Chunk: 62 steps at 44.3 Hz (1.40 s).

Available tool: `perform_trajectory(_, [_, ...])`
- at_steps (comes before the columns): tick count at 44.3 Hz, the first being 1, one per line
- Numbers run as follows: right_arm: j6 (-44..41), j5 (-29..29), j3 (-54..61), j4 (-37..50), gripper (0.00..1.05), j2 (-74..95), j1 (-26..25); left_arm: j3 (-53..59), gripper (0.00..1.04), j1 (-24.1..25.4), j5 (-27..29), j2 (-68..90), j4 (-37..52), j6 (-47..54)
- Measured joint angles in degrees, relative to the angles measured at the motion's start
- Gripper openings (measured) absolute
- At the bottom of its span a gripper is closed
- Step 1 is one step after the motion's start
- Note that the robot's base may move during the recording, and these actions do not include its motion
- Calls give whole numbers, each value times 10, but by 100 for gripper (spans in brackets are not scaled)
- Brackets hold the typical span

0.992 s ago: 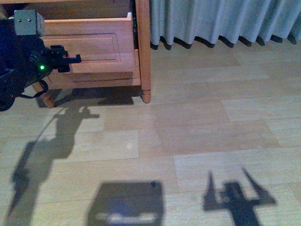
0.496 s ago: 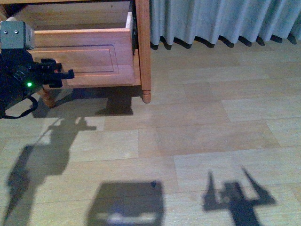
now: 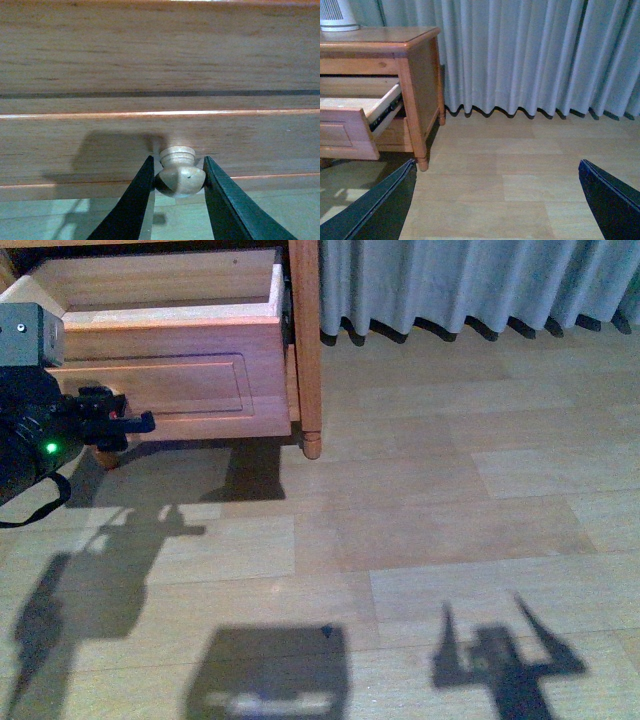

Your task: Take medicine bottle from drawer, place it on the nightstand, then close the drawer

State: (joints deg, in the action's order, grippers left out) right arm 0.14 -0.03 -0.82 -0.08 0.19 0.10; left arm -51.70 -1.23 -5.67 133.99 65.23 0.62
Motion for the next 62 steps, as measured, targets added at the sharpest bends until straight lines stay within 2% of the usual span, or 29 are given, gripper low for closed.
perform_trajectory(27, [0, 0, 0, 0, 98, 0, 0, 43, 26, 2, -3, -21, 16, -10])
perform_trajectory(28, [0, 0, 0, 0, 98, 0, 0, 44, 27, 2, -3, -22, 16, -12])
perform_trajectory(33, [0, 0, 0, 0, 98, 0, 0, 72, 47, -5, -19, -28, 11, -19])
perform_trajectory(50, [0, 0, 0, 0, 98, 0, 0, 97, 98, -34, -14, -36, 12, -38])
perform_trajectory(62, [0, 0, 0, 0, 98, 0, 0, 138, 98, -34, -17, -99, -1, -49])
